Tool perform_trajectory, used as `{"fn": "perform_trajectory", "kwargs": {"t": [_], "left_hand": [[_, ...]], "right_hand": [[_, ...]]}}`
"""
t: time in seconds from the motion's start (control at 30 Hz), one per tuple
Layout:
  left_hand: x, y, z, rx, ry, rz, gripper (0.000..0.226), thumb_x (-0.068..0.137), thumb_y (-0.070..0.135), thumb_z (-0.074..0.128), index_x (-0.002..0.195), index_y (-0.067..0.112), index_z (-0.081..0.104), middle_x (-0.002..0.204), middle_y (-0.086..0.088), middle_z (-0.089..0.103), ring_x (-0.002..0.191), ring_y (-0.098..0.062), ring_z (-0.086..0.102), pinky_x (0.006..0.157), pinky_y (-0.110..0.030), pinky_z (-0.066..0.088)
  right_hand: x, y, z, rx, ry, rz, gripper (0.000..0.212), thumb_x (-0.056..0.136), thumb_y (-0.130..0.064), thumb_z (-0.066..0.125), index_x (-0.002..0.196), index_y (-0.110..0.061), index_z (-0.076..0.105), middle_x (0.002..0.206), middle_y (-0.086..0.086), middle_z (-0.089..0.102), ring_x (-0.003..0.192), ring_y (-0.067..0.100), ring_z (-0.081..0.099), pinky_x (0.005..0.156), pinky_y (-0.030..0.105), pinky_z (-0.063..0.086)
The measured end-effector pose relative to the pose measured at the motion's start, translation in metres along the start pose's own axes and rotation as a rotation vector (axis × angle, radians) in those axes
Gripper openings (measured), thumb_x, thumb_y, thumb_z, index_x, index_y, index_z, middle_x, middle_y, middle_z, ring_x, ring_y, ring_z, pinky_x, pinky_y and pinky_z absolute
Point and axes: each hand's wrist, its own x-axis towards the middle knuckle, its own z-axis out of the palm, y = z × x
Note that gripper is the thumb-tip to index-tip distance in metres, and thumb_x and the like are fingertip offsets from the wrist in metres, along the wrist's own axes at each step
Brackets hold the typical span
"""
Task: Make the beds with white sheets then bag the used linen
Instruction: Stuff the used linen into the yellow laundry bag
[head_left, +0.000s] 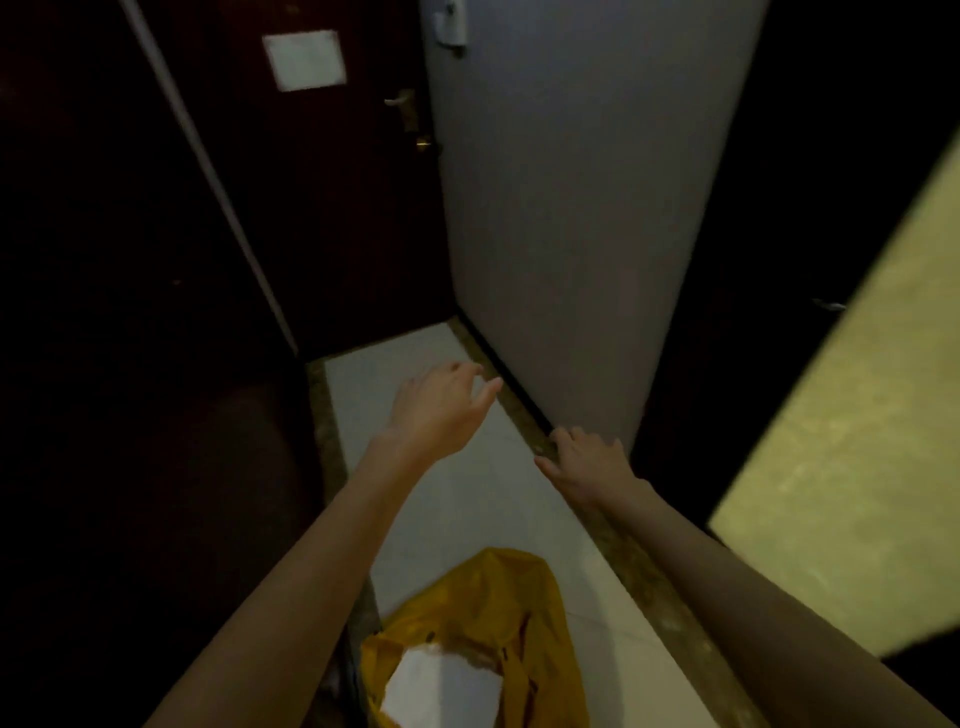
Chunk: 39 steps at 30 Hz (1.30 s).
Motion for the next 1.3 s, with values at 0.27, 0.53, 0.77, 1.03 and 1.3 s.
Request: {"fn": "perform_trajectory", "kwargs": {"t": [0.27, 0.53, 0.77, 1.03, 1.3], "left_hand": [[0.007, 0.141, 0.057, 0.021, -0.108, 0.487, 0.050, 0.102, 0.048, 0.031, 0.136, 0.017, 0.049, 0.137, -0.003, 0.053, 0.125, -0.022, 0.049, 0.106, -0.044, 0.037], [-0.076, 0.290, 0.163, 0.118, -0.333, 0.816, 0.051, 0.101, 0.050, 0.032, 0.140, 0.020, 0.046, 0.136, -0.004, 0.055, 0.122, -0.022, 0.053, 0.103, -0.042, 0.042], [-0.180, 0.412, 0.226, 0.099, -0.496, 0.996, 0.049, 0.102, 0.048, 0.030, 0.138, 0.019, 0.046, 0.131, -0.005, 0.057, 0.117, -0.022, 0.055, 0.094, -0.036, 0.047], [-0.300, 0.556, 0.252, 0.057, -0.685, 1.305, 0.039, 0.102, 0.043, 0.036, 0.108, 0.013, 0.060, 0.113, -0.006, 0.063, 0.101, -0.024, 0.060, 0.082, -0.033, 0.049], [-0.395, 0.703, 0.252, 0.023, -0.629, 1.686, 0.046, 0.102, 0.046, 0.030, 0.134, 0.019, 0.050, 0.130, -0.006, 0.057, 0.115, -0.025, 0.054, 0.089, -0.036, 0.044]], "right_hand": [[-0.114, 0.107, -0.013, 0.137, 0.179, 0.397, 0.046, 0.100, -0.047, 0.034, 0.134, -0.015, 0.040, 0.133, 0.010, 0.048, 0.122, 0.032, 0.047, 0.101, 0.050, 0.037], [-0.289, 0.199, -0.030, 0.225, 0.416, 0.686, 0.052, 0.100, -0.050, 0.035, 0.140, -0.016, 0.037, 0.140, 0.005, 0.044, 0.121, 0.026, 0.050, 0.092, 0.040, 0.044], [-0.450, 0.268, -0.027, 0.231, 0.505, 0.874, 0.052, 0.100, -0.050, 0.034, 0.141, -0.017, 0.035, 0.137, 0.007, 0.049, 0.118, 0.025, 0.052, 0.089, 0.035, 0.043], [-0.596, 0.347, 0.021, 0.255, 0.541, 1.225, 0.052, 0.100, -0.051, 0.033, 0.138, -0.016, 0.038, 0.138, 0.007, 0.046, 0.124, 0.028, 0.047, 0.098, 0.041, 0.044], [-0.700, 0.412, 0.103, 0.463, 0.422, 1.595, 0.054, 0.099, -0.052, 0.035, 0.137, -0.013, 0.039, 0.138, 0.009, 0.046, 0.124, 0.028, 0.047, 0.098, 0.041, 0.044]]}}
